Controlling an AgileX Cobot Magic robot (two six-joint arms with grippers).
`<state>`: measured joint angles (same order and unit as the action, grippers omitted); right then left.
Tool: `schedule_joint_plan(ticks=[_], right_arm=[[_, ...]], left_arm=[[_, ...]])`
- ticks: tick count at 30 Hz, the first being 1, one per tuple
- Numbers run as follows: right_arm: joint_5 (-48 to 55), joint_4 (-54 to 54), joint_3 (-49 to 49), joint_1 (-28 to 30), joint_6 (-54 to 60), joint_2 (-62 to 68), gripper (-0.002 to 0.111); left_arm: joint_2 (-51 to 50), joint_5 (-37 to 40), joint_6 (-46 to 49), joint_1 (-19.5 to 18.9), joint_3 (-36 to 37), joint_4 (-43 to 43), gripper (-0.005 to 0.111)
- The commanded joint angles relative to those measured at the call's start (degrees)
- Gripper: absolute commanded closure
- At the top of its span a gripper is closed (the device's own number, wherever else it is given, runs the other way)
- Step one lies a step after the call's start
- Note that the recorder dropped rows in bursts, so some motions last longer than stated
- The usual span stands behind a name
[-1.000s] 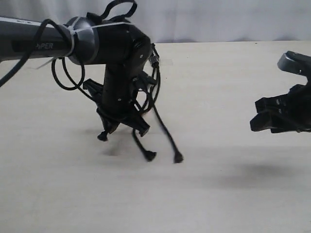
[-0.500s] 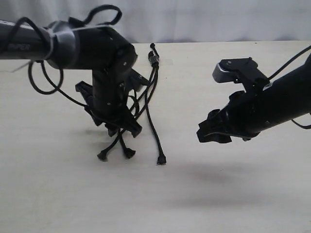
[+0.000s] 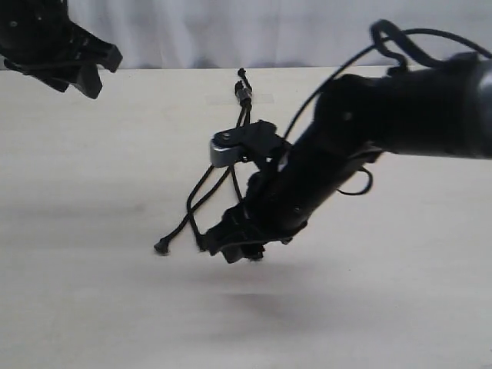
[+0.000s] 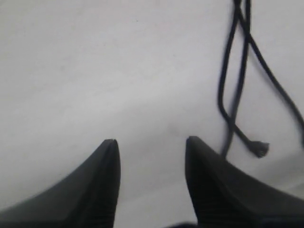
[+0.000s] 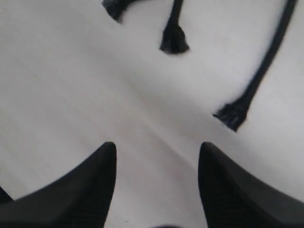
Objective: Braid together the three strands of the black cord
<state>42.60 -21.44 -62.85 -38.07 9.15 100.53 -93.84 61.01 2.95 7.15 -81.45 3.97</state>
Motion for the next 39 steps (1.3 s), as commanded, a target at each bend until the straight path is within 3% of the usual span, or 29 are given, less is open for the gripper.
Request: schedule_joint_plan(ticks=[1, 9, 20, 29, 39], right_arm=[[6.01, 7.23, -10.43, -3.49, -3.81, 7.2, 0.058], [9.99, 17.17, -20.22, -6.4, -8.31, 14.76, 0.058], [3.93, 26.71, -21.0, -6.68, -11.96, 20.33, 0.058], [1.74, 20.52, -21.81, -6.68, -12.17, 20.66, 0.058], [-2.22, 20.01, -21.81, -6.68, -11.53, 23.79, 0.06]], left_arm=[[2.12, 1.29, 6.84, -5.0, 2.06, 12.1, 0.065], [6.25, -4.72, 9.28, -11.08, 15.23, 16.73, 0.065], [6.51, -13.7, 9.28, -11.37, 28.85, 16.22, 0.065], [6.51, -18.32, 10.79, -11.37, 34.37, 16.22, 0.065], [6.51, -19.23, 10.79, -11.37, 34.38, 16.34, 0.065]])
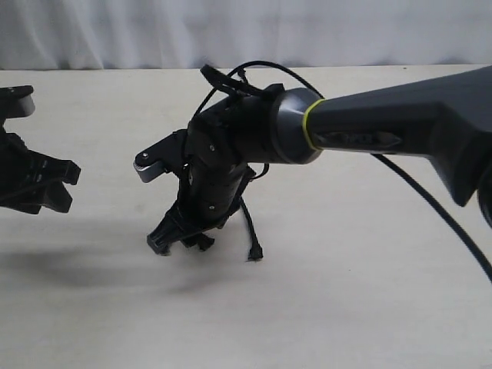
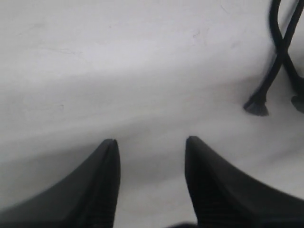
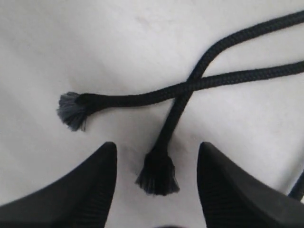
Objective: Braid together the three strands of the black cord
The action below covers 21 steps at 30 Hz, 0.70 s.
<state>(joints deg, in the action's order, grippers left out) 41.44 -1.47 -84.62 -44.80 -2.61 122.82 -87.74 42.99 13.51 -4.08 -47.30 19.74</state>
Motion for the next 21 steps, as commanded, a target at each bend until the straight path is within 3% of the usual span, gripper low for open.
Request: schedule_joint_plan(ticks=[1, 3, 8, 15, 21], right_arm=[[-1.06, 0.04, -0.05, 0.04, 0.24, 1.98, 0.06], [-0.62, 0.67, -0.05, 0.04, 0.24, 2.4, 0.064], [3.03, 2.74, -0.36, 0.04, 0.4, 1.97, 0.104], [12.76, 4.9, -3.94, 1.59, 0.23, -3.14, 0.104], [16.11, 2.02, -3.68, 10.01, 0.46, -5.5, 0.104]], left_arm=[[0.41, -1.45, 0.23, -0.14, 0.24, 0.56, 0.065], [0.41, -1.61, 0.23, -0.14, 0.24, 0.56, 0.065], [0.41, -1.83, 0.23, -0.14, 0.24, 0.56, 0.065], [0.41, -2.23, 0.23, -0.14, 0.24, 0.45, 0.065], [0.41, -2.23, 0.23, -0.14, 0.24, 0.45, 0.065]])
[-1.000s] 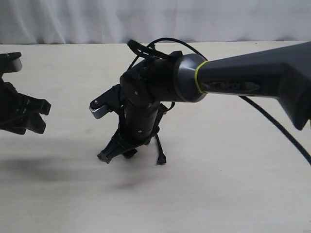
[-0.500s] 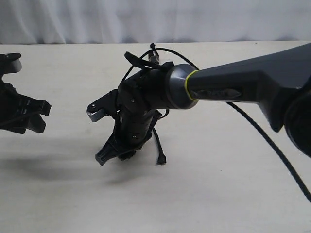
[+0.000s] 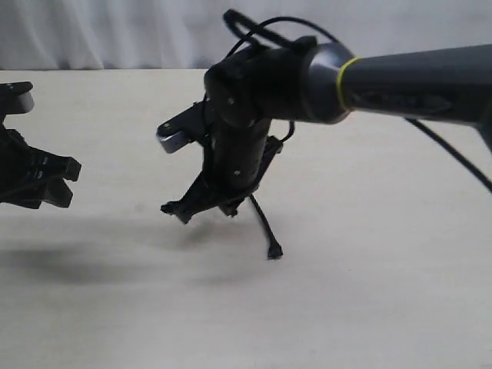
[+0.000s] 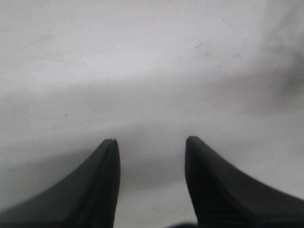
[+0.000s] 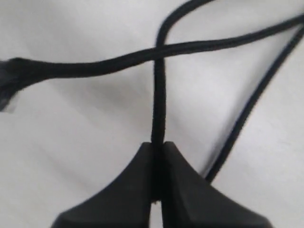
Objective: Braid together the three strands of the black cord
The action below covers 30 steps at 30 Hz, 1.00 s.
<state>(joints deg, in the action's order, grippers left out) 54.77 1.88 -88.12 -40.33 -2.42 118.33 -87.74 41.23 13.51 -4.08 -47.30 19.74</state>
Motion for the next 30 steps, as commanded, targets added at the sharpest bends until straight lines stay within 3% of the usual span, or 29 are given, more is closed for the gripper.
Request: schedule_joint_plan(ticks=[1, 9, 13, 17, 20, 23, 26, 30], right_arm=[[2.91, -1.88, 0.02, 7.03, 0.78, -1.02, 0.104], [-1.72, -2.54, 5.83, 14.8, 3.21, -1.02, 0.104], [-8.06, -7.42, 13.44, 16.95, 9.03, -1.02, 0.104], [-12.78, -10.74, 18.94, 16.95, 10.49, -1.02, 0.104], [-12.93, -15.73, 21.76, 16.95, 14.93, -1.02, 0.104], [-11.88, -25.01, 23.71, 16.95, 22.46, -1.02, 0.104], [-10.54, -29.09, 23.83, 16.95, 25.78, -1.02, 0.104], [-11.19, -29.53, 23.83, 16.95, 25.6, -1.02, 0.104]], left_arm=[[0.41, -0.46, 0.23, -0.14, 0.24, 0.45, 0.065], [0.41, -0.98, 0.23, -0.14, 0.24, 0.44, 0.065], [0.41, -0.98, 0.23, -0.14, 0.36, 0.81, 0.065], [0.41, -7.92, 0.02, -0.14, 5.7, 8.07, 0.066], [0.41, -9.07, 0.02, 0.33, 6.88, 11.13, 0.088], [0.22, -13.52, 0.13, 4.94, 6.88, 11.35, 0.107], [-1.41, -19.13, 0.01, 11.31, 6.88, 13.95, 0.107], [-5.44, -23.61, 0.01, 16.45, 6.88, 18.92, 0.107]])
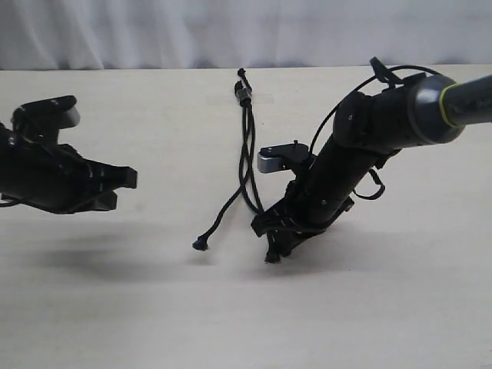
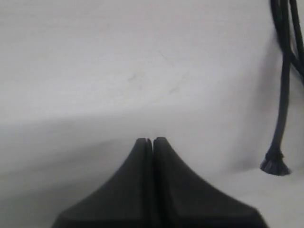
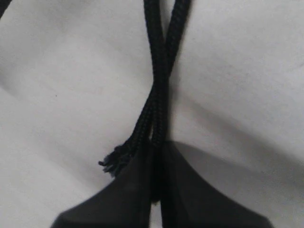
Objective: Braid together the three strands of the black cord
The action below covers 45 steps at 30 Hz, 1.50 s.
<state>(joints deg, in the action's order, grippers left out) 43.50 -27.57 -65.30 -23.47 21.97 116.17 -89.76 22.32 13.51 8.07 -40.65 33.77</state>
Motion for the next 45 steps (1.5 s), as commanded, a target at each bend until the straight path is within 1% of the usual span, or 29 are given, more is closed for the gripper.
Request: schedule_joint_plan(ticks=[1, 3, 4, 8, 11, 13, 17, 20, 26, 32, 35, 39, 42, 45], right_arm=[[-0.05, -0.08, 1.01, 0.1, 1.21, 1.15, 0.104], [-0.44, -0.08, 1.01, 0.1, 0.24, 1.15, 0.103], [-0.6, -0.08, 1.01, 0.14, -0.27, 1.15, 0.101], [-0.32, -0.24, 1.01, 0.68, -2.33, 0.89, 0.082], [0.46, -0.74, 1.01, 1.81, -2.66, -0.74, 0.069], [1.15, -0.74, 1.01, 3.05, -3.37, -2.65, 0.065], [3.68, -0.74, 1.01, 7.41, -3.59, -7.33, 0.065], [4.21, -0.74, 1.01, 9.58, -3.59, -9.46, 0.065], [3.23, -1.13, 1.01, 9.98, -3.74, -10.33, 0.065], [1.45, -2.84, 1.01, 9.98, -3.74, -10.33, 0.065], [0.95, -3.42, 1.01, 9.98, -3.74, -10.33, 0.065], [0.54, -3.54, 1.01, 9.98, -3.74, -10.33, 0.065], [0.53, -3.54, 1.01, 9.98, -3.93, -10.33, 0.065], [0.53, -3.54, 1.01, 9.98, -5.3, -10.33, 0.065]], left_arm=[[-4.35, -5.85, 0.01, 5.22, 0.23, 5.86, 0.107], [-6.69, -7.24, 0.01, 7.35, -0.25, 8.28, 0.107], [-7.81, -7.38, 0.01, 8.38, -0.8, 8.54, 0.107], [-12.08, -6.69, 0.01, 12.0, -5.01, 8.54, 0.107], [-15.15, -5.15, 0.01, 13.45, -8.61, 8.91, 0.107], [-17.0, -4.62, -0.09, 14.01, -10.7, 8.91, 0.107], [-19.72, -2.58, -0.23, 14.01, -13.83, 9.15, 0.107], [-22.42, 0.35, -0.23, 14.01, -16.13, 10.42, 0.107], [-26.71, 2.06, -0.23, 14.01, -18.29, 11.55, 0.107], [-27.19, 2.69, -0.23, 14.01, -18.44, 13.51, 0.107], [-27.19, 2.73, -0.23, 15.39, -18.44, 13.57, 0.107], [-27.19, 0.71, -0.23, 18.78, -18.44, 13.7, 0.107], [-27.19, -0.15, -0.23, 20.55, -18.44, 13.85, 0.107], [-27.19, -0.2, -0.36, 21.44, -18.44, 14.87, 0.107]])
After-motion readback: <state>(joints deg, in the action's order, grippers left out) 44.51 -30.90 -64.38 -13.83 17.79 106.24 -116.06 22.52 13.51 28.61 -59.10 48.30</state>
